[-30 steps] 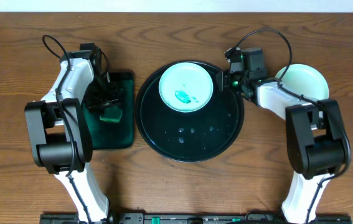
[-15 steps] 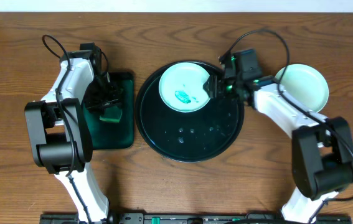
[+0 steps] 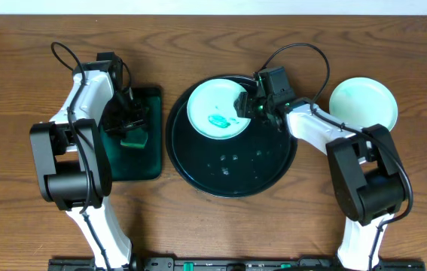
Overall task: Clean dirty plates on tray and stack at the side
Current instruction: 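Grip the last plate's rim and drag it toward the tray center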
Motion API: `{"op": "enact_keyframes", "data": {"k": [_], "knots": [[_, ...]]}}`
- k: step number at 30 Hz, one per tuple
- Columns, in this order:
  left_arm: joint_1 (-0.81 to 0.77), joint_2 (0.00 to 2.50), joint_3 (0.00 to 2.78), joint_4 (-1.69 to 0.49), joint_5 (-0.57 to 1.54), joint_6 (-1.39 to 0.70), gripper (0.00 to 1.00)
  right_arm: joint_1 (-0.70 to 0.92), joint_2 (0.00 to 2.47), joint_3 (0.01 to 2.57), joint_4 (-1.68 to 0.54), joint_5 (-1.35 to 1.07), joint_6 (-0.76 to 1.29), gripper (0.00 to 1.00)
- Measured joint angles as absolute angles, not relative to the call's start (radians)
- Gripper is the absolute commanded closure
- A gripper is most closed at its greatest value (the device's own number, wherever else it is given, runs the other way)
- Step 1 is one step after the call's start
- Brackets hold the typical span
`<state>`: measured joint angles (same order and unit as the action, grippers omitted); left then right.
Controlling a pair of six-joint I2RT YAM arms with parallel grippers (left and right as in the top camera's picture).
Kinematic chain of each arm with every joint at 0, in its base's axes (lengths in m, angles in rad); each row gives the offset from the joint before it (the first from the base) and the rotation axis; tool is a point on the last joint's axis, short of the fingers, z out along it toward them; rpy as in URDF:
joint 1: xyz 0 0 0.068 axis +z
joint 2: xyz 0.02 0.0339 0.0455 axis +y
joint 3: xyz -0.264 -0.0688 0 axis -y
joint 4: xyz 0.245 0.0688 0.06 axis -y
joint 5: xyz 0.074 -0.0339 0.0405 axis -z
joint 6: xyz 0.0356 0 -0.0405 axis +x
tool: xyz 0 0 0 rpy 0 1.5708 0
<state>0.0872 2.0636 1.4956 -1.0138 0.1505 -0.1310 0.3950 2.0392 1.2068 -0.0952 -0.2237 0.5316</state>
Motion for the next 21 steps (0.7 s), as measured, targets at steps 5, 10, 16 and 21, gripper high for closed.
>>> {"op": "enact_keyframes", "data": {"k": [5, 10, 16, 21], "knots": [[0.087, 2.064, 1.496, -1.013, 0.15, -0.131, 0.4, 0.4, 2.058, 1.207, -0.059, -0.176, 0.552, 0.89], [0.087, 2.064, 1.496, -1.014, 0.15, -0.131, 0.4, 0.399, 2.067, 1.214, -0.082, -0.152, 0.563, 0.92], [0.087, 2.064, 1.496, -1.013, 0.15, -0.131, 0.4, 0.398, 2.063, 1.227, -0.14, -0.138, 0.575, 0.99], [0.087, 2.064, 1.496, -1.013, 0.15, -0.131, 0.4, 0.396, 2.054, 1.24, -0.213, -0.133, 0.61, 0.99]]}}
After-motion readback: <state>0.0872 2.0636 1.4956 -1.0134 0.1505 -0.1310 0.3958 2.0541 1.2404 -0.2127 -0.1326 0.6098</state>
